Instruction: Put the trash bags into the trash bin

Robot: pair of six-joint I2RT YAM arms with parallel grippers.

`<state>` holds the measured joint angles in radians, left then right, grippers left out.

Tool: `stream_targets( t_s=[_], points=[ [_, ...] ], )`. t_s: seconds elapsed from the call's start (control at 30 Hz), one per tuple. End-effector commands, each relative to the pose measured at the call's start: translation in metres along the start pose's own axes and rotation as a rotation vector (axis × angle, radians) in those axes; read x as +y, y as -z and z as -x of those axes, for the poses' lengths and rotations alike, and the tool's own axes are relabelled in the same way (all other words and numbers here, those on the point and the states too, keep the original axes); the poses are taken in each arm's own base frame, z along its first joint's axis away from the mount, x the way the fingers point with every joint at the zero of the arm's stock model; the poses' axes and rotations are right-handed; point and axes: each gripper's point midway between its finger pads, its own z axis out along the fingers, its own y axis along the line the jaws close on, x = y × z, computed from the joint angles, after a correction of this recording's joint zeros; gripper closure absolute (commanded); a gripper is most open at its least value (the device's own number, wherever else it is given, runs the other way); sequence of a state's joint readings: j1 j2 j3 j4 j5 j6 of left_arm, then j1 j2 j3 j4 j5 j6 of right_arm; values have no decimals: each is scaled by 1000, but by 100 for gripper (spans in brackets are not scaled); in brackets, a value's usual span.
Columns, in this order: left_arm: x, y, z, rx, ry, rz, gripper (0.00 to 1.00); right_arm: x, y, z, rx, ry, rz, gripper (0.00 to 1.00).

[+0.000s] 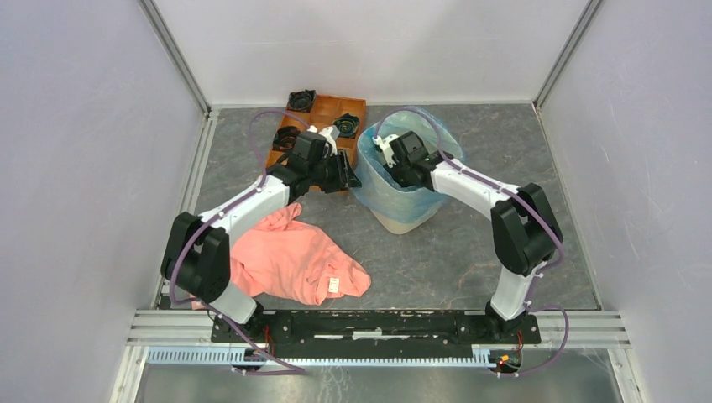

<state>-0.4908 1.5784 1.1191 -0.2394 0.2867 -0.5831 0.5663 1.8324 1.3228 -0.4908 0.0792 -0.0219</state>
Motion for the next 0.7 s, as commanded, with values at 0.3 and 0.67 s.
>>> stream_targets(
  t_s=[0.3,0.67],
  points=[
    [20,70,15,-218,-103,160,28,-18,138,85,-333,-43,-19,33],
    [-26,112,-7,-196,-78,-74,5,14,265,85,-608,6,178,17]
  ],
)
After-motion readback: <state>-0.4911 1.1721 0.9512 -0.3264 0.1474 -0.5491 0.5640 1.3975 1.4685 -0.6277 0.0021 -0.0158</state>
